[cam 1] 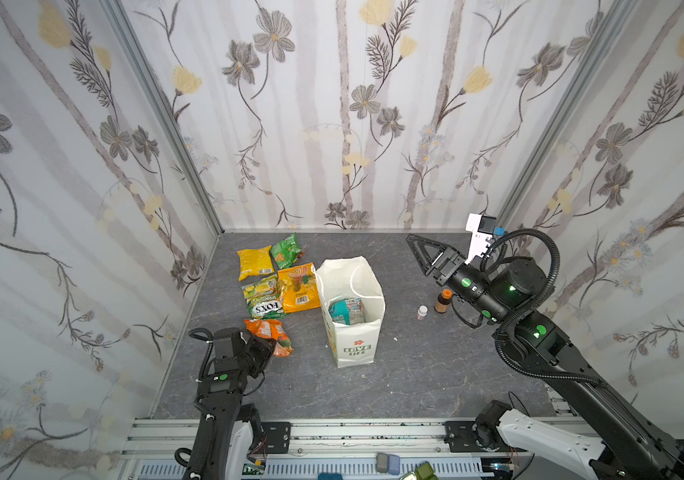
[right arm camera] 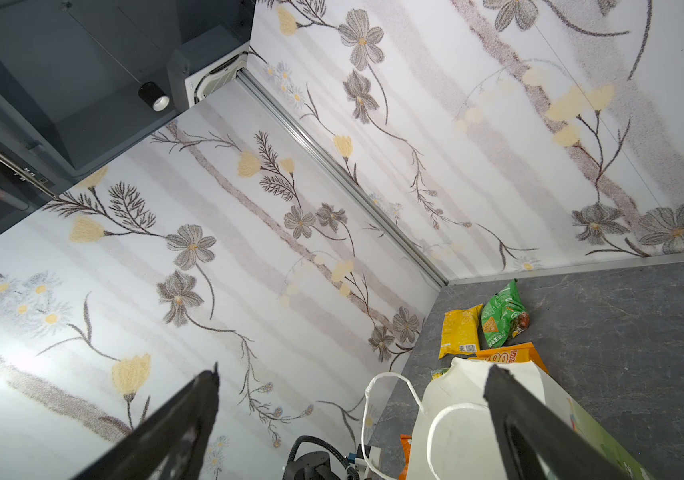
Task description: Take the snacks out of the paper bag
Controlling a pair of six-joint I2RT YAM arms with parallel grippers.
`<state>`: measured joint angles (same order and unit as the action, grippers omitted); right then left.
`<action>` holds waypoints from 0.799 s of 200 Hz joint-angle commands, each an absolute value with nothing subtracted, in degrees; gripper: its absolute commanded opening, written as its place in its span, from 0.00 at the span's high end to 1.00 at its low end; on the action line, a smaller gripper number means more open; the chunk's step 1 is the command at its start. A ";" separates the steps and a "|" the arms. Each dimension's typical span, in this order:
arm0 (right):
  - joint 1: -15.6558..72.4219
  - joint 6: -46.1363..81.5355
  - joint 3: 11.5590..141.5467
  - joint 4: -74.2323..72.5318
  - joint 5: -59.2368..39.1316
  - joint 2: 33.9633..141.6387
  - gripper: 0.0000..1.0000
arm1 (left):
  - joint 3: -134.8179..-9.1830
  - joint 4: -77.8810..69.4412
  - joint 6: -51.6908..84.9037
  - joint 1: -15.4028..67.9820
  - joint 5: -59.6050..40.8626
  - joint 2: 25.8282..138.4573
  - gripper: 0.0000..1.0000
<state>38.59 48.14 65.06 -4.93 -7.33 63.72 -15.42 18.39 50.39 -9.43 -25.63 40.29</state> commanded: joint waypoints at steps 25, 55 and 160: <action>38.53 48.87 64.86 -5.89 -7.93 63.39 0.01 | -18.71 22.16 50.25 -9.49 -21.68 47.39 0.61; 38.50 48.87 64.69 -5.89 -7.66 63.27 0.01 | -21.16 27.59 50.40 -9.49 -16.53 47.81 0.57; 37.90 48.61 64.40 -6.36 -8.23 63.68 0.01 | -33.11 40.71 44.61 -8.53 -6.30 55.16 0.08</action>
